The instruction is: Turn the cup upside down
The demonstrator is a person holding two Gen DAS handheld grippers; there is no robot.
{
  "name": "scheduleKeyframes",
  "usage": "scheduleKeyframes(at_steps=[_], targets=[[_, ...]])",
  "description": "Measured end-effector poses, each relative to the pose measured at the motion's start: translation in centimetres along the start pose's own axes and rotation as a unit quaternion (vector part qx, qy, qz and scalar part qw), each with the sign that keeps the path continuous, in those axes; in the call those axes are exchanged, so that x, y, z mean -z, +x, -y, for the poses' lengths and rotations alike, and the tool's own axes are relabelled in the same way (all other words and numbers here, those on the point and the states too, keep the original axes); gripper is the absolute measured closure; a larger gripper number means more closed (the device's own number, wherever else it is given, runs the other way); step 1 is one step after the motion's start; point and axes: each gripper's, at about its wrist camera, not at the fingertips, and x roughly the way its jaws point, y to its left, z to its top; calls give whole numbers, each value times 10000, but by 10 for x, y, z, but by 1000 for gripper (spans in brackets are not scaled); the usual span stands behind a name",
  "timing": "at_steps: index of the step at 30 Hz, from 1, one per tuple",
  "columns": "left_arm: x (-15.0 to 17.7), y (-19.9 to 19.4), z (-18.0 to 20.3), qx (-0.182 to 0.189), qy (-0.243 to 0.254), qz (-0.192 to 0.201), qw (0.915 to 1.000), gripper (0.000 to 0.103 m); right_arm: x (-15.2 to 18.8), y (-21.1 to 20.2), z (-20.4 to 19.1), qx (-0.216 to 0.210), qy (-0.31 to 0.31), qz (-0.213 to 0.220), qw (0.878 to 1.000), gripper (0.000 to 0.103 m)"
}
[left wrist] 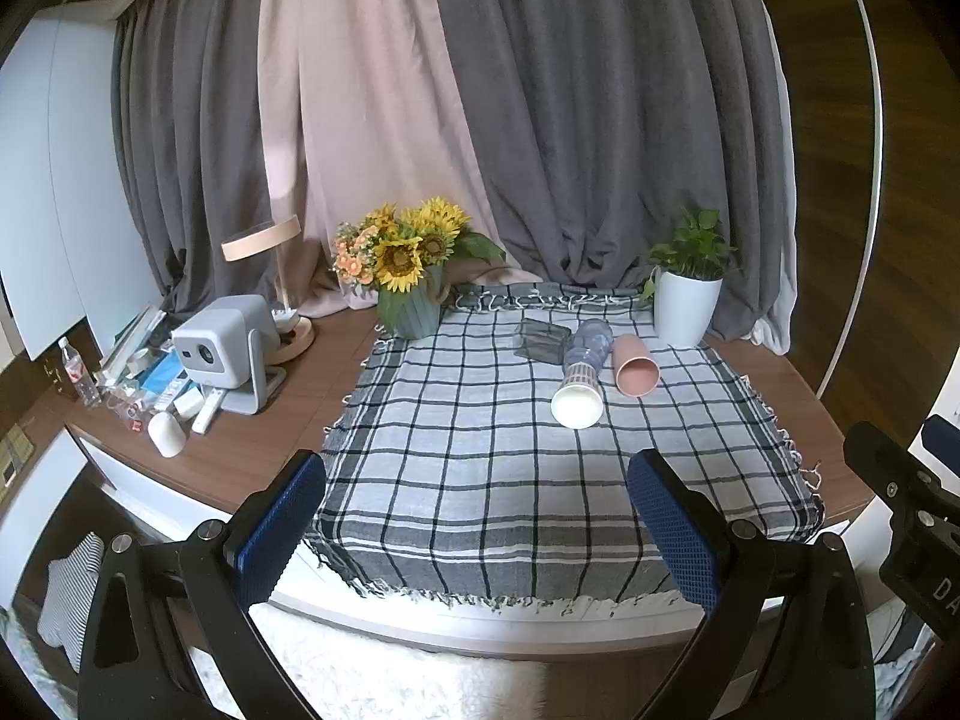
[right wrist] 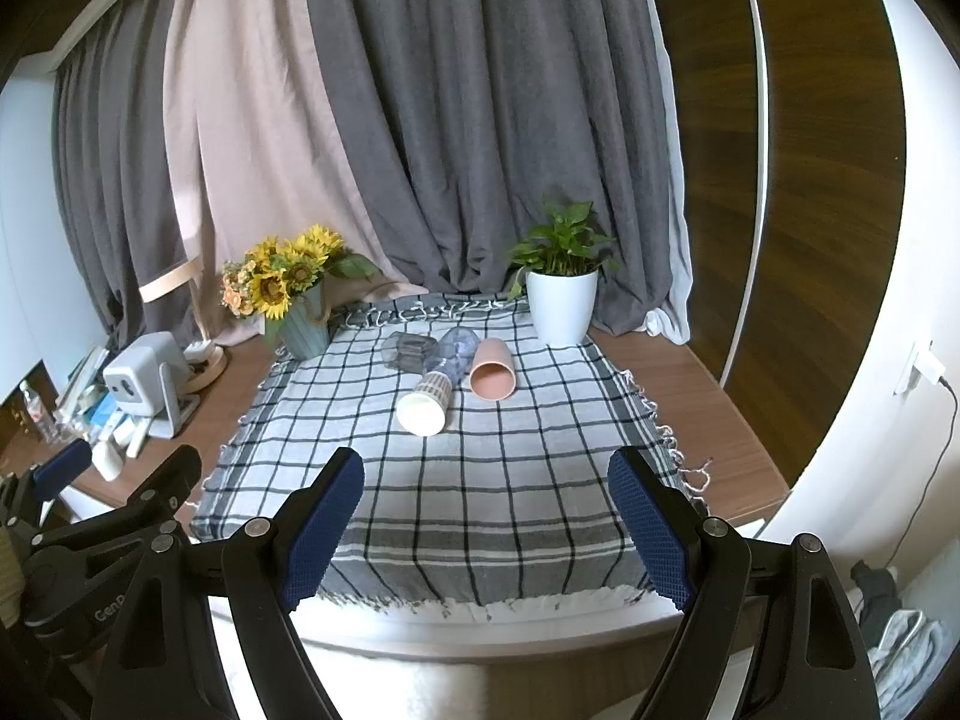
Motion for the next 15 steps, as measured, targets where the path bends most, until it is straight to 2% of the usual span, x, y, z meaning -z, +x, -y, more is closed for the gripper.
scheduleKeyframes(at_steps=[15], targets=[[3, -2, -1, 31, 21, -5, 10000, 0, -1, 0, 2, 12, 3, -3, 10000, 20]])
